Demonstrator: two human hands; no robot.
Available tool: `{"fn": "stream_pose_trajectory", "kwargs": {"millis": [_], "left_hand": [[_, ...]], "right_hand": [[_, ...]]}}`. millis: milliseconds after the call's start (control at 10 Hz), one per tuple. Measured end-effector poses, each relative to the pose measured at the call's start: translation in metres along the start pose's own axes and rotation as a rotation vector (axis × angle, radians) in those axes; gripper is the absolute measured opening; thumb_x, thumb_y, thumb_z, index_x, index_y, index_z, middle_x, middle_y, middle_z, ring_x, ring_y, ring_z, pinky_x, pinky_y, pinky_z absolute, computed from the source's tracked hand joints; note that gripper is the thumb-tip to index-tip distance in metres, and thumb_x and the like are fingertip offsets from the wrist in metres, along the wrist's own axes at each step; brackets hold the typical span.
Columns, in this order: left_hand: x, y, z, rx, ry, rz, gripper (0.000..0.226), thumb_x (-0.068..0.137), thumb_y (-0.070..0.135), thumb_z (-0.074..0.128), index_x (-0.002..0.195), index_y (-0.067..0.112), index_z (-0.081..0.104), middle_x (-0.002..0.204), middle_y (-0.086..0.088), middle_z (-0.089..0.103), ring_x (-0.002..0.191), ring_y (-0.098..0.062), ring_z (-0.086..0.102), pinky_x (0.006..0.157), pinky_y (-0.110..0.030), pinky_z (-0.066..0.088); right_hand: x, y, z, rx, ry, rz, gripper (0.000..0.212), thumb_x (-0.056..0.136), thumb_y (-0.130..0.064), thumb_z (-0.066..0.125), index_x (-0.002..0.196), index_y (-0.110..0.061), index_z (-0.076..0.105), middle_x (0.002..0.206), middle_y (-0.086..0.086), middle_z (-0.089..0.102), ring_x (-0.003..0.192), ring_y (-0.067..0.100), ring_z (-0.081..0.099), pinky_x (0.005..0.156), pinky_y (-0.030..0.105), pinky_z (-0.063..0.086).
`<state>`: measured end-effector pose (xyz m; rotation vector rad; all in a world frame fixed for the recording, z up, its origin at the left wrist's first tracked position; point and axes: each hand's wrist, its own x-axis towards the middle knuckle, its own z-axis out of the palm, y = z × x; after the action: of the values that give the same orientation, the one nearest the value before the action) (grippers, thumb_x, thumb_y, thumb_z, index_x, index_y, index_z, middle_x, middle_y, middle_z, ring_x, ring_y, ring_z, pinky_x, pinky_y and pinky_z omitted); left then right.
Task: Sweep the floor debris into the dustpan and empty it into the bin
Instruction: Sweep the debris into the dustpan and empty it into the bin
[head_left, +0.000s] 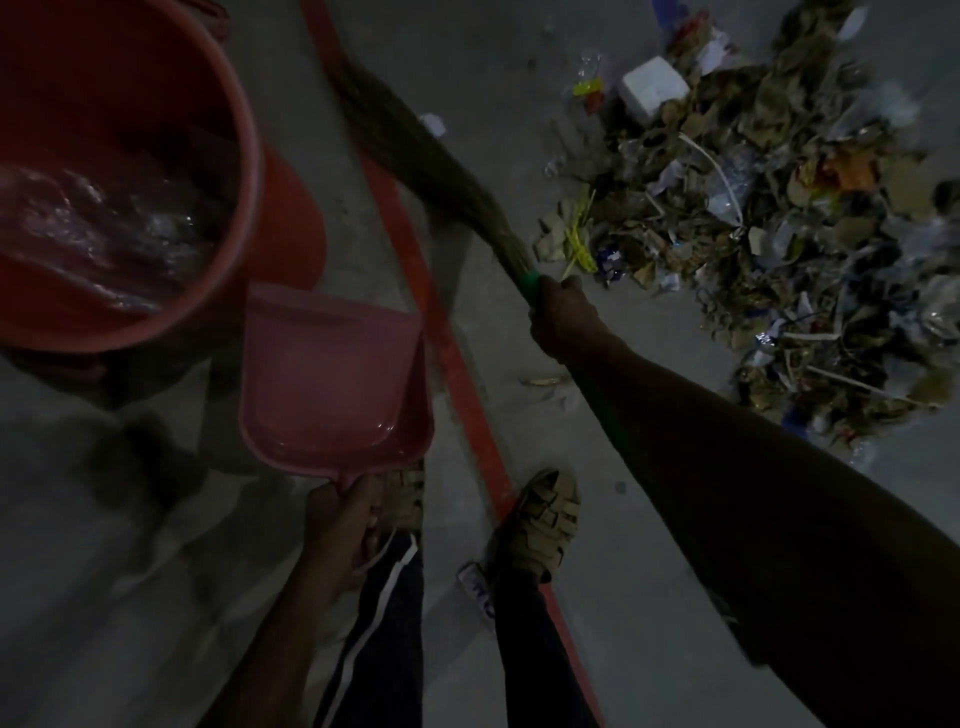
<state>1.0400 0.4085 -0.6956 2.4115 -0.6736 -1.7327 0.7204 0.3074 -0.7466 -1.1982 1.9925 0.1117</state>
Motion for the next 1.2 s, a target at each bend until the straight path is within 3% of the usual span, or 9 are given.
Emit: {"fn": "stream_pose_trajectory", "kwargs": {"millis": [100,200,300,500,600,700,900,1100,1200], "left_hand": [[-0.008,-0.006,-0.008,0.081,-0.052,0.050,0.028,0.102,0.031,0.056,0.080,0.013,0.056,0.055,-0.003,0.051,0.029,-0.007,0.043,0.031,-0.017,0.033],[-0.012,-0.011,-0.006,0.012,-0.012,0.036,0.033,0.101,0.027,0.058,0.074,0.008,0.055,0.047,-0.001,0.047,0.028,-0.010,0.036,0.034,-0.012,0.027],[-0.017,-0.016,0.002,-0.024,-0.034,0.044,0.037,0.102,0.022,0.058,0.069,0.005,0.054,0.044,-0.001,0.045,0.027,-0.010,0.035,0.036,-0.012,0.027],[-0.020,-0.018,0.017,-0.047,-0.114,0.007,0.041,0.103,0.020,0.057,0.066,0.004,0.053,0.040,0.001,0.048,0.025,-0.011,0.040,0.033,-0.012,0.028],[-0.029,-0.014,0.028,0.024,-0.173,0.068,0.036,0.103,0.021,0.055,0.069,0.012,0.051,0.044,0.001,0.045,0.028,-0.009,0.038,0.033,-0.015,0.030],[-0.035,-0.014,0.037,0.056,-0.204,0.120,0.030,0.103,0.020,0.054,0.074,0.014,0.050,0.043,0.005,0.046,0.030,-0.007,0.040,0.033,-0.017,0.033],[-0.034,-0.020,0.054,0.079,-0.150,0.109,0.026,0.102,0.023,0.057,0.080,0.010,0.052,0.051,-0.004,0.047,0.031,-0.011,0.038,0.036,-0.014,0.029],[-0.028,-0.021,0.063,0.061,-0.177,0.132,0.026,0.098,0.022,0.063,0.082,0.006,0.052,0.056,-0.009,0.045,0.034,-0.012,0.037,0.036,-0.015,0.027],[-0.022,-0.024,0.063,0.020,-0.199,0.144,0.033,0.089,0.030,0.066,0.074,0.007,0.047,0.053,-0.007,0.042,0.037,-0.016,0.036,0.041,-0.019,0.029]], "right_hand": [[-0.005,0.033,-0.008,0.051,0.038,0.176,0.038,0.098,-0.021,0.049,0.134,-0.007,0.043,0.129,0.020,0.040,0.096,0.034,0.051,0.075,0.035,0.042],[-0.017,0.080,-0.013,0.169,0.113,0.382,0.028,0.097,-0.023,0.049,0.120,-0.009,0.046,0.112,0.015,0.040,0.098,0.038,0.057,0.066,0.038,0.056],[-0.033,0.127,-0.013,0.318,0.222,0.521,0.020,0.089,-0.023,0.054,0.104,-0.009,0.049,0.109,0.016,0.051,0.072,0.039,0.065,0.034,0.033,0.050],[-0.062,0.190,-0.016,0.491,0.328,0.782,0.025,0.090,-0.015,0.056,0.111,-0.002,0.054,0.109,0.023,0.061,0.064,0.031,0.063,0.032,0.026,0.045],[-0.074,0.213,-0.021,0.412,0.365,0.837,0.045,0.086,-0.024,0.057,0.126,-0.005,0.049,0.121,0.019,0.057,0.086,0.034,0.067,0.054,0.039,0.060],[-0.096,0.210,-0.027,0.391,0.366,0.791,0.029,0.089,-0.023,0.052,0.113,-0.008,0.049,0.111,0.018,0.055,0.080,0.035,0.067,0.066,0.052,0.061],[-0.147,0.179,0.001,0.439,0.297,0.447,0.015,0.101,-0.024,0.047,0.104,-0.010,0.044,0.100,0.023,0.055,0.065,0.035,0.066,0.039,0.034,0.053],[-0.173,0.159,0.041,0.462,0.267,0.260,0.038,0.103,-0.024,0.045,0.138,-0.009,0.040,0.108,0.020,0.052,0.063,0.029,0.065,0.040,0.031,0.052],[-0.179,0.147,0.057,0.439,0.226,0.205,0.052,0.103,-0.026,0.045,0.151,-0.012,0.030,0.123,0.013,0.042,0.079,0.032,0.064,0.059,0.044,0.059]]}}
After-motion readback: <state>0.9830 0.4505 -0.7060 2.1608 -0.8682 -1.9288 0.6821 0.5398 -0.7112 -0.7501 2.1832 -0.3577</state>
